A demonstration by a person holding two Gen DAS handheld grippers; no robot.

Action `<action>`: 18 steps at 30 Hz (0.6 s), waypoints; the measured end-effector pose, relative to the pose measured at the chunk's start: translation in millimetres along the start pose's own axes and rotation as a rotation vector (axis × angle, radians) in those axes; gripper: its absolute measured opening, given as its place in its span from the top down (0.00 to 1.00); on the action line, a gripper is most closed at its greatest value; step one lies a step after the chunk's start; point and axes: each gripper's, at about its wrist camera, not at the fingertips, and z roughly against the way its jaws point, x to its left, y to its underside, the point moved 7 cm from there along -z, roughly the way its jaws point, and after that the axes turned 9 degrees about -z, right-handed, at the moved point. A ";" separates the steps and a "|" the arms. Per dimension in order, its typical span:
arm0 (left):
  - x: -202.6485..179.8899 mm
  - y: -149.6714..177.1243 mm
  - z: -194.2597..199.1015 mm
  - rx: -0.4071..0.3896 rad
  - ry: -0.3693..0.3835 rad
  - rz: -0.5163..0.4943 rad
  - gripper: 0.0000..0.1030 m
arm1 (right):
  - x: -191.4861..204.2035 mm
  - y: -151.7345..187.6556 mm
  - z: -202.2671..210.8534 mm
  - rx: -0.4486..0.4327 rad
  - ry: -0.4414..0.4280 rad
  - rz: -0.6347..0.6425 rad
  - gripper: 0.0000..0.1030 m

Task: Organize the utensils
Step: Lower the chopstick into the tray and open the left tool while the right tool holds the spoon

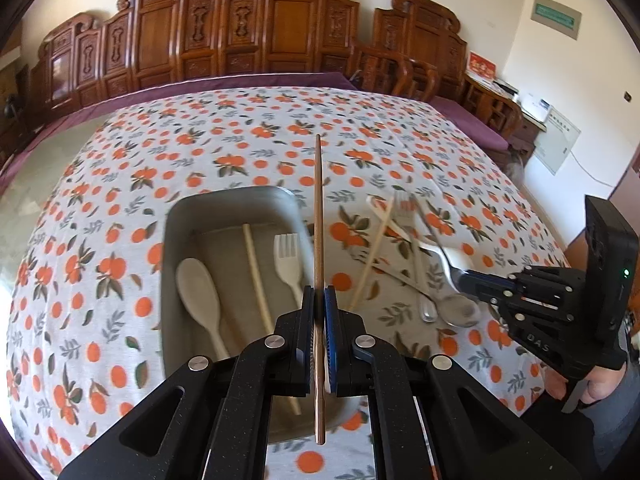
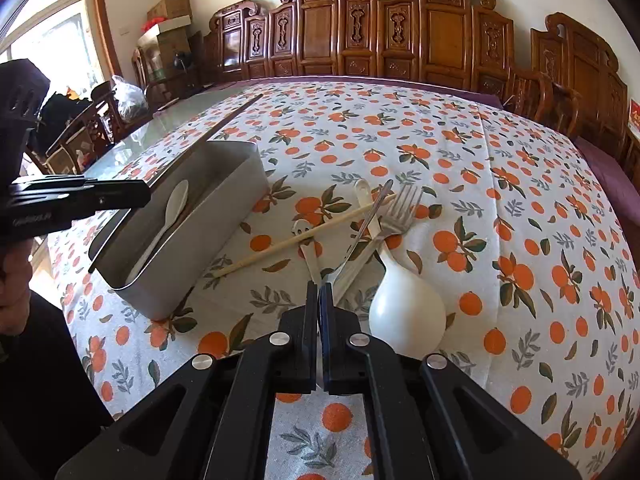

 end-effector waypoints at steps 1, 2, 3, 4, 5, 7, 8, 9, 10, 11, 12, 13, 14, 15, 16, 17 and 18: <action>4.4 0.6 0.4 0.002 -0.006 0.006 0.96 | 1.0 0.2 -0.4 0.000 0.000 0.002 0.98; 6.9 0.8 1.1 0.004 -0.010 0.010 0.96 | 1.9 -0.1 -0.3 -0.001 -0.003 0.004 0.98; 9.8 1.5 0.9 0.008 -0.016 0.012 0.96 | 2.6 -0.2 -0.4 -0.002 -0.004 0.005 0.98; 12.2 2.5 0.5 0.013 -0.021 0.014 0.96 | 3.5 -0.6 -0.9 -0.002 -0.005 0.006 0.98; 14.7 4.0 -0.6 0.020 -0.027 0.016 0.96 | 4.1 -0.6 -1.1 -0.001 -0.005 0.007 0.98; 18.2 8.1 -4.0 0.038 -0.042 0.014 0.96 | 5.2 -1.0 -1.2 -0.002 -0.008 0.009 0.98; 20.2 11.4 -7.4 0.053 -0.050 0.011 0.96 | 5.7 -1.0 -1.1 -0.003 -0.009 0.009 0.98; 21.8 14.4 -10.6 0.066 -0.054 0.010 0.96 | 6.3 -1.5 -1.1 -0.003 -0.012 0.010 0.98; 23.2 17.1 -13.2 0.076 -0.057 0.008 0.96 | 6.8 -1.7 -0.8 -0.004 -0.013 0.011 0.98; 24.7 20.6 -17.3 0.092 -0.061 0.006 0.96 | 7.1 -1.6 -0.3 -0.006 -0.015 0.012 0.98; 25.7 23.0 -20.2 0.104 -0.065 0.004 0.96 | 7.3 -1.9 0.3 -0.008 -0.017 0.013 0.98; 26.8 25.1 -22.9 0.114 -0.068 0.004 0.96 | 7.0 -2.1 0.6 -0.009 -0.018 0.013 0.98; 27.5 27.2 -25.7 0.125 -0.072 0.004 0.96 | 6.8 -2.1 1.0 -0.009 -0.019 0.012 0.98; 28.2 28.3 -27.7 0.132 -0.074 0.004 0.96 | 6.5 -2.1 1.6 -0.010 -0.020 0.011 0.98; 29.0 28.6 -29.4 0.134 -0.076 0.004 0.96 | 6.5 -1.9 1.6 -0.011 -0.020 0.011 0.98; 29.5 29.6 -31.4 0.140 -0.079 0.004 0.96 | 6.0 -1.6 2.5 -0.011 -0.020 0.010 0.98; 29.8 30.1 -32.5 0.143 -0.080 0.005 0.96 | 5.6 -1.6 2.7 -0.011 -0.020 0.010 0.98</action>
